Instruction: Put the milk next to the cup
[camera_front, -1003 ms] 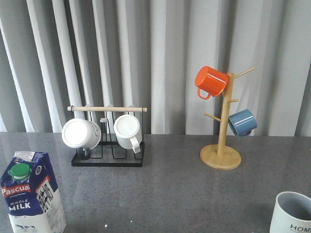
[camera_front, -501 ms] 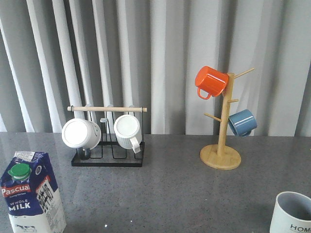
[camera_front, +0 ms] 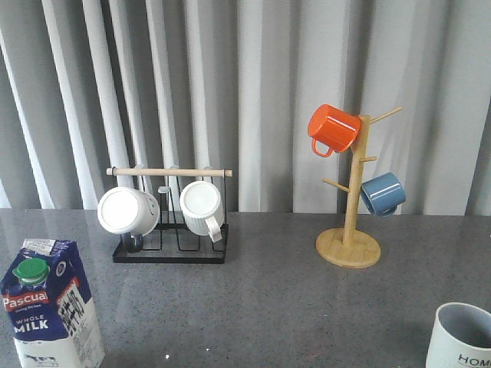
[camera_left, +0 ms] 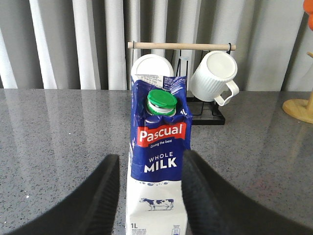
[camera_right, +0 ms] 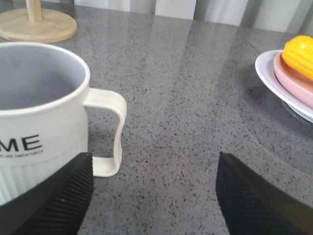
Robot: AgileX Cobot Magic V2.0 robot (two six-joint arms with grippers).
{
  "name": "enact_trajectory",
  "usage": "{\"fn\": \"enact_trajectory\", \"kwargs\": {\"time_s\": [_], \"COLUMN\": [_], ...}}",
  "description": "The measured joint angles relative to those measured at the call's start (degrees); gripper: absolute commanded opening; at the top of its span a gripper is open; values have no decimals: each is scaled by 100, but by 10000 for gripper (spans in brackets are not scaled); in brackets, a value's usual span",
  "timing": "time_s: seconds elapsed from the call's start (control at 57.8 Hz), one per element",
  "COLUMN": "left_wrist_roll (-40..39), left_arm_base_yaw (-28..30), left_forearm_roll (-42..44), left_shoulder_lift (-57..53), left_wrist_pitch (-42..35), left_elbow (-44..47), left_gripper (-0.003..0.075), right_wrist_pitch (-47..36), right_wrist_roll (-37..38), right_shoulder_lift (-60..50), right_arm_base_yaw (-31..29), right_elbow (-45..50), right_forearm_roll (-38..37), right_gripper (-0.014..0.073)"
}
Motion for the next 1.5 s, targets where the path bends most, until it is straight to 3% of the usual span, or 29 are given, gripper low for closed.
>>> {"fn": "enact_trajectory", "kwargs": {"time_s": [0.622, 1.504], "left_wrist_roll": [0, 0], "left_arm_base_yaw": [0, 0], "left_forearm_roll": [0, 0], "left_shoulder_lift": [0, 0], "left_wrist_pitch": [0, 0], "left_elbow": [0, 0], "left_gripper": [307, 307], "right_wrist_pitch": [-652, -1174], "right_wrist_roll": [-237, -562], "right_shoulder_lift": [432, 1438], "right_arm_base_yaw": [0, 0], "right_elbow": [0, -284], "right_forearm_roll": [-207, 60], "right_gripper": [505, 505]}}
